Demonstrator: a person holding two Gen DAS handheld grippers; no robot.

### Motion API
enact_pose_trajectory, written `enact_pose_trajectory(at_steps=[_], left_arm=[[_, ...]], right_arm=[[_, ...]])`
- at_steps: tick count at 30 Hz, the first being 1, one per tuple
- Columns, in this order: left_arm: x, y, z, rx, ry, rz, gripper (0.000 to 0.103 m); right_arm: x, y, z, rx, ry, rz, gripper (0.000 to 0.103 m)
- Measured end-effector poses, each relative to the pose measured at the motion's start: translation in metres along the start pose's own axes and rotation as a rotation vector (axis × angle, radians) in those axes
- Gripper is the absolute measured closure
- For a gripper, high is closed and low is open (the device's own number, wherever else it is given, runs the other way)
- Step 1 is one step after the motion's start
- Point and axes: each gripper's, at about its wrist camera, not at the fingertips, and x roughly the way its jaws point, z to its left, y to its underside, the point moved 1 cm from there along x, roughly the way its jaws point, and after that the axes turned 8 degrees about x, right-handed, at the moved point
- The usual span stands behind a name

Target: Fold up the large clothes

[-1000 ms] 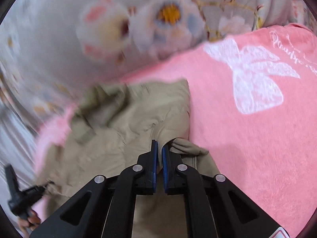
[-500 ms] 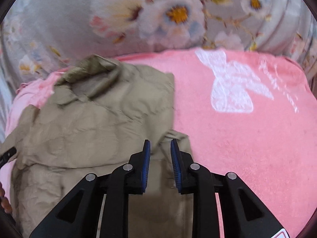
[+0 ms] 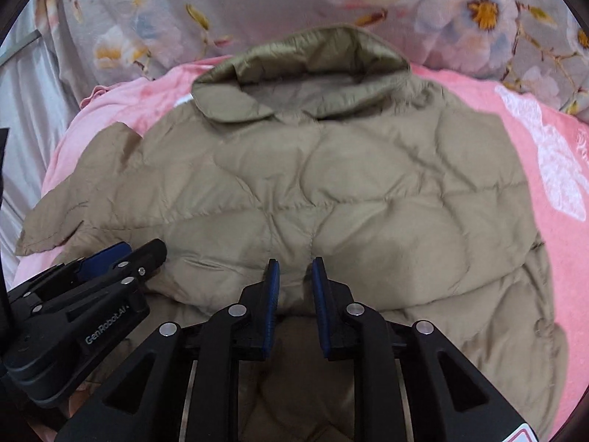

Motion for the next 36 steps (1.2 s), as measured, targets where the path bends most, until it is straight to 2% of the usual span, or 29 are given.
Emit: enact_pose_trajectory(at_steps=[5,12,17,19,22,23,25,27,29,31,32,36], left_arm=[[0.008,0.011,-0.003,0.0,-0.01,-0.032,0.062],[0.013,0.013,-0.008,0.022,-0.04,-0.042,0.062],[0.013,0.013,-0.009,0.028,-0.048,-0.044,0.062],[0.01,0.013,-0.005,0.007,-0.02,-0.055,0.061],[-0.009,0.016,0.021,-0.081,0.115,-0.074,0.058],[-0.024,0.018,0.039,-0.118,0.145,-0.086,0.054],[-0.057,0.021,0.083,-0.187,0.152,-0.148,0.022],[-0.082,0.024,0.128,-0.246,0.087,-0.205,0.012],[-0.096,0.027,0.192,-0.316,-0.024,-0.206,0.011],[-0.096,0.034,0.245,-0.404,-0.085,-0.174,0.011],[-0.09,0.042,0.289,-0.498,-0.125,-0.142,0.011],[-0.068,0.074,0.395,-0.748,-0.22,-0.089,0.011]], right_arm=[[0.01,0.005,-0.009,0.029,-0.016,0.009,0.091],[0.014,0.012,-0.002,-0.009,0.039,-0.028,0.092],[0.015,0.011,-0.003,-0.01,0.038,-0.027,0.092],[0.015,0.01,-0.003,-0.008,0.035,-0.027,0.092],[0.016,0.01,-0.002,-0.004,0.03,-0.025,0.092],[0.016,0.009,-0.003,-0.004,0.029,-0.025,0.092],[0.015,0.01,-0.003,-0.007,0.033,-0.026,0.092],[0.015,0.01,-0.003,-0.009,0.039,-0.028,0.092],[0.014,0.011,-0.003,-0.012,0.046,-0.03,0.092],[0.014,0.011,-0.001,-0.016,0.054,-0.033,0.092],[0.014,0.011,-0.001,-0.016,0.055,-0.033,0.092],[0.014,0.011,0.002,-0.026,0.07,-0.037,0.091]])
